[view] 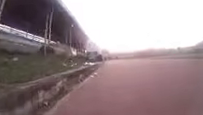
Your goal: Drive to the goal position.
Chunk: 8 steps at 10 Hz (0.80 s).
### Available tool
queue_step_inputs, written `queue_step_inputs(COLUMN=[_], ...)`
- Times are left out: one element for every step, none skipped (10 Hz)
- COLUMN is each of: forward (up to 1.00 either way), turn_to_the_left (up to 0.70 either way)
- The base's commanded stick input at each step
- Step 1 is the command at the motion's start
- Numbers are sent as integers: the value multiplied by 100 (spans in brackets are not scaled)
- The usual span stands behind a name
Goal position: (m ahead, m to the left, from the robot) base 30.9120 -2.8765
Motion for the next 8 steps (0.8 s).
queue_step_inputs(forward=[70, 70, 70, 70, 70, 70, 70, 70], turn_to_the_left=[-14, -31, -26, -9, -32, -35, -6, -17])
